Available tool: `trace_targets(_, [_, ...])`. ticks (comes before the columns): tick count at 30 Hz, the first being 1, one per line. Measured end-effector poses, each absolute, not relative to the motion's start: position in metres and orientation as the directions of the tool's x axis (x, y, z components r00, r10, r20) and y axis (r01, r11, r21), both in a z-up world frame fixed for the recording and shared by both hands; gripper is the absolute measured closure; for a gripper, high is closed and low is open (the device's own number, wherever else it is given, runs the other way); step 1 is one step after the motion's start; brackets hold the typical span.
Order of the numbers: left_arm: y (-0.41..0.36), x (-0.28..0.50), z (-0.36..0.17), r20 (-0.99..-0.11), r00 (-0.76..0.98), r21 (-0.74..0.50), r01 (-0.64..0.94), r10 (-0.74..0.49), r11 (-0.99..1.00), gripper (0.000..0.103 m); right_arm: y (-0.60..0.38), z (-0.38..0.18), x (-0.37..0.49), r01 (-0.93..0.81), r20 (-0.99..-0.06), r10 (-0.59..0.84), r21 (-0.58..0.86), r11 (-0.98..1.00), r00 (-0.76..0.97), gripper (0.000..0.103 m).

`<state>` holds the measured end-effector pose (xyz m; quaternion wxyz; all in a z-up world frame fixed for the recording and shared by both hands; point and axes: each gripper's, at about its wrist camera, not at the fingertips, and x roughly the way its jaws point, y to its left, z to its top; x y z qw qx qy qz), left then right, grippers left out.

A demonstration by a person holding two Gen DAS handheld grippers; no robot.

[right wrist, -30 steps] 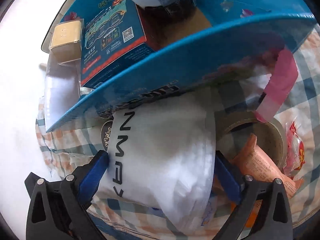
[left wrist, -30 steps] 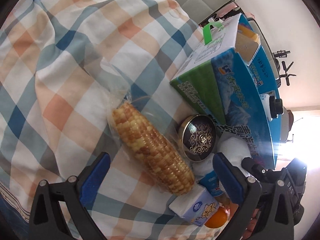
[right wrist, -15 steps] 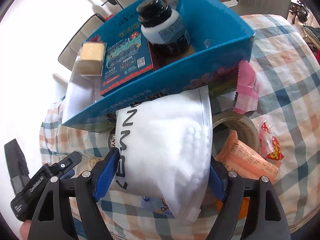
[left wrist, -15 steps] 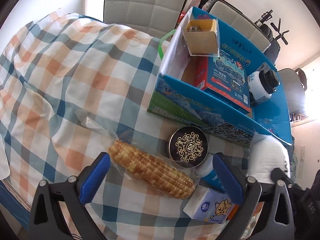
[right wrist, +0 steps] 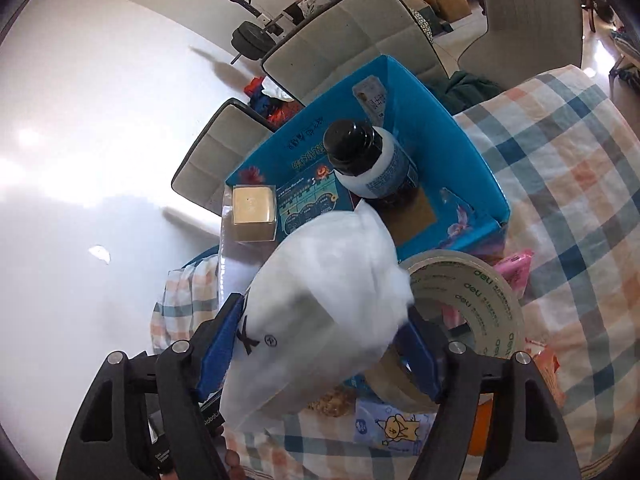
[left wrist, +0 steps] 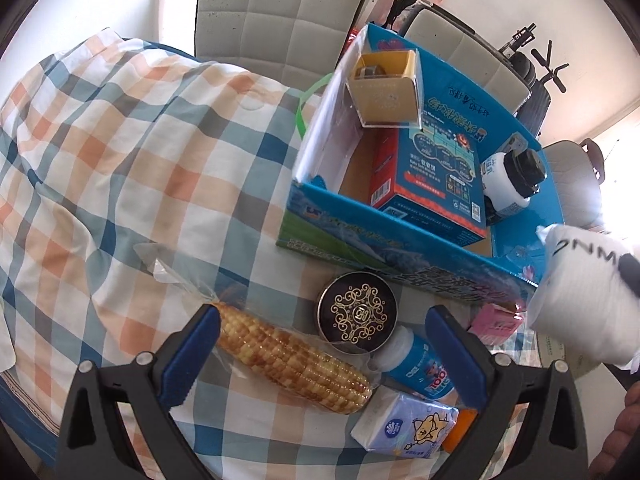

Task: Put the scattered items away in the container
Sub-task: 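Grasp the white plastic bag with the right gripper and lift it, then lower the white bag into the blue box and open the right gripper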

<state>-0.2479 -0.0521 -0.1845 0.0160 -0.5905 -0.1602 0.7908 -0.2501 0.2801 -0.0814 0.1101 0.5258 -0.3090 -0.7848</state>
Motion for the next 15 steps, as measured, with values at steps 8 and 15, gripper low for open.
trace_targets(8, [-0.045,-0.25,-0.182,-0.92,-0.306,-0.302,0.159,0.244,-0.94,0.0,0.248,-0.116,-0.242,-0.066,-0.832,-0.479,0.515,-0.855,-0.281,0.039])
trace_targets(15, [-0.03,-0.245,-0.185,-0.921,-0.293,-0.304,0.129,0.257,-0.944,0.0,0.241,-0.149,-0.208,-0.014,-0.833,-0.501,0.519,-0.855,-0.236,0.038])
